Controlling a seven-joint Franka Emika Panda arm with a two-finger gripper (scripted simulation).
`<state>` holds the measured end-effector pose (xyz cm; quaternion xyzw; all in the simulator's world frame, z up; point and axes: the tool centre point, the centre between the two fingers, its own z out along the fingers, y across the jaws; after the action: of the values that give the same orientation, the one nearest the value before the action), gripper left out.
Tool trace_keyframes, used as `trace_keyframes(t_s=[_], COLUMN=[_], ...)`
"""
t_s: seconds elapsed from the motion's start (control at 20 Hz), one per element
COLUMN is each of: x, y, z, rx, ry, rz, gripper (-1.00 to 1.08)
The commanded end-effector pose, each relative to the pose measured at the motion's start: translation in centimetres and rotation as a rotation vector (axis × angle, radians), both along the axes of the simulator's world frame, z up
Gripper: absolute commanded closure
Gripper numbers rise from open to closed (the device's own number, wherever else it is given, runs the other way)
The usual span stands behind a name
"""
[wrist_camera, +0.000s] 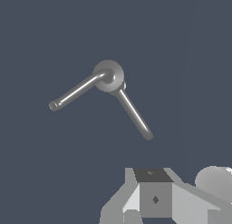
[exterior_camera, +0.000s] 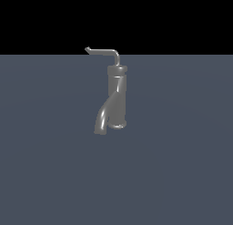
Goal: Turn on the faucet by rotating a designated handle.
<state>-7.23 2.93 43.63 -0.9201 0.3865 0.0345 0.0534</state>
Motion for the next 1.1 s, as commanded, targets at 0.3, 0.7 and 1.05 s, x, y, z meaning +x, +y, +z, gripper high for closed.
trace_keyframes(t_s=[0.3,0.7,1.05], x=[4.2,7.9,11.0], y=[0.8,1.7,2.5], z=[-2.6,-5.3,-8.0], rx=[-0.006,-0.027,-0.055], ry=[0.034,0.057,0.066], rz=[-0.228,-0.44,-0.624], gripper=[1.08,1.08,1.08])
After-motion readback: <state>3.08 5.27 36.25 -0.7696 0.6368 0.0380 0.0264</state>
